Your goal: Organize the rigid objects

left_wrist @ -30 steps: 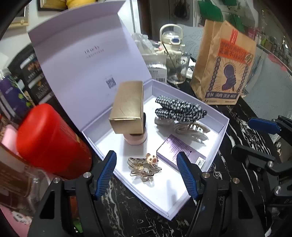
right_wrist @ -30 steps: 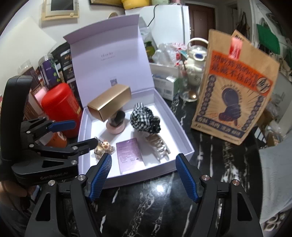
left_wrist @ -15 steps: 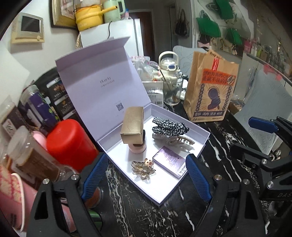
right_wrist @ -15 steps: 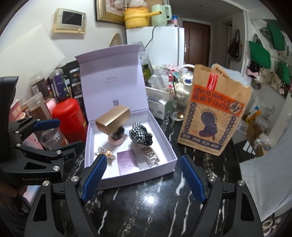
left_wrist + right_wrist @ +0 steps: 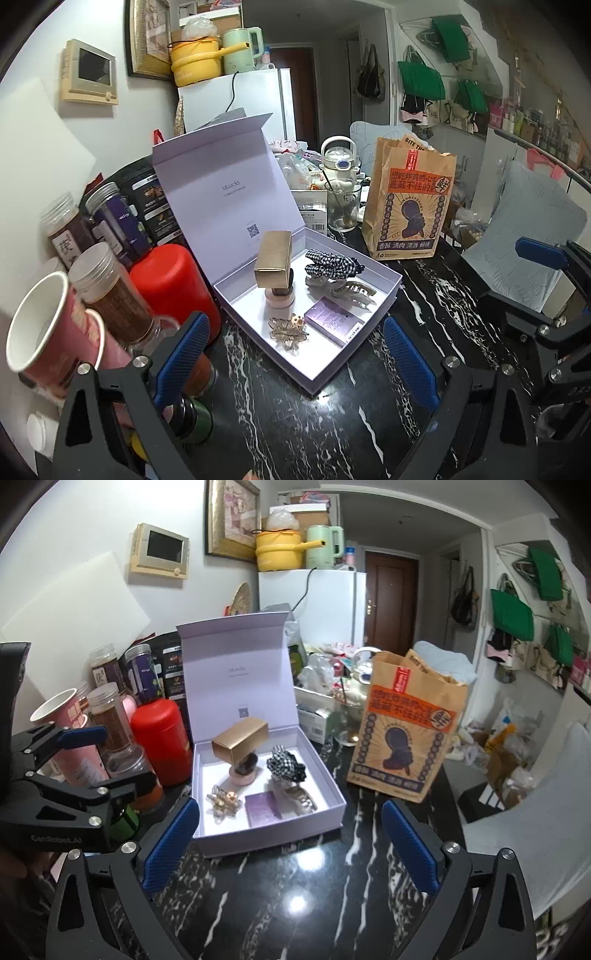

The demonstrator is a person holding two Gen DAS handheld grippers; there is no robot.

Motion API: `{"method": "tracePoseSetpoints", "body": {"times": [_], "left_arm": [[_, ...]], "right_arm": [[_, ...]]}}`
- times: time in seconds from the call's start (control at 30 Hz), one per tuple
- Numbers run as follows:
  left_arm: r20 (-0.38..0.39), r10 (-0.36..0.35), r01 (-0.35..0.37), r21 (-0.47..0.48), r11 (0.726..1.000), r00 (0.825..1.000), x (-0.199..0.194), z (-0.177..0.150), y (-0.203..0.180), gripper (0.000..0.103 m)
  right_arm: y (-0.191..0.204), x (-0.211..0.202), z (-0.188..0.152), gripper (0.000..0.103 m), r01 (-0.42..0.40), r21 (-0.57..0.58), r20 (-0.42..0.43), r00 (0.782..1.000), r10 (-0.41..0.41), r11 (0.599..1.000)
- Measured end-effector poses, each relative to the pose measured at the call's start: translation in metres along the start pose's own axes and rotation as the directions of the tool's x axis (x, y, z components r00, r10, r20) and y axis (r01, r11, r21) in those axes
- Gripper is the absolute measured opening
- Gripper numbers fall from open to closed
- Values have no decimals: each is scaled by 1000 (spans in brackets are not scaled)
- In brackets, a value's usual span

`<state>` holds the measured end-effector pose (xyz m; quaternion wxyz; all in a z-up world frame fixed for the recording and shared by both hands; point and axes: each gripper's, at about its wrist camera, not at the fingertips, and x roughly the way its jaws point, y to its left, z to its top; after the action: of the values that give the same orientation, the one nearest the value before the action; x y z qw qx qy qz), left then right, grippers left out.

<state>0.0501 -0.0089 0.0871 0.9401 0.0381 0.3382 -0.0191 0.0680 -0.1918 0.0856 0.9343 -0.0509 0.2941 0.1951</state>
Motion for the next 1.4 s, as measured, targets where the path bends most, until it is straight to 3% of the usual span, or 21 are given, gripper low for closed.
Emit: {"method": "tracePoseSetpoints", "body": {"times": [0.63, 1.4], "left_arm": [[-24, -1, 0, -30, 1000, 1000, -22, -45, 0, 97], [-57, 23, -25, -37, 999, 998, -13, -46, 4, 97]], "right_arm": [[26, -33, -44, 101, 66, 5, -18, 998, -66, 998], [27, -26, -46, 101, 59, -7, -37, 998, -59, 998]]}}
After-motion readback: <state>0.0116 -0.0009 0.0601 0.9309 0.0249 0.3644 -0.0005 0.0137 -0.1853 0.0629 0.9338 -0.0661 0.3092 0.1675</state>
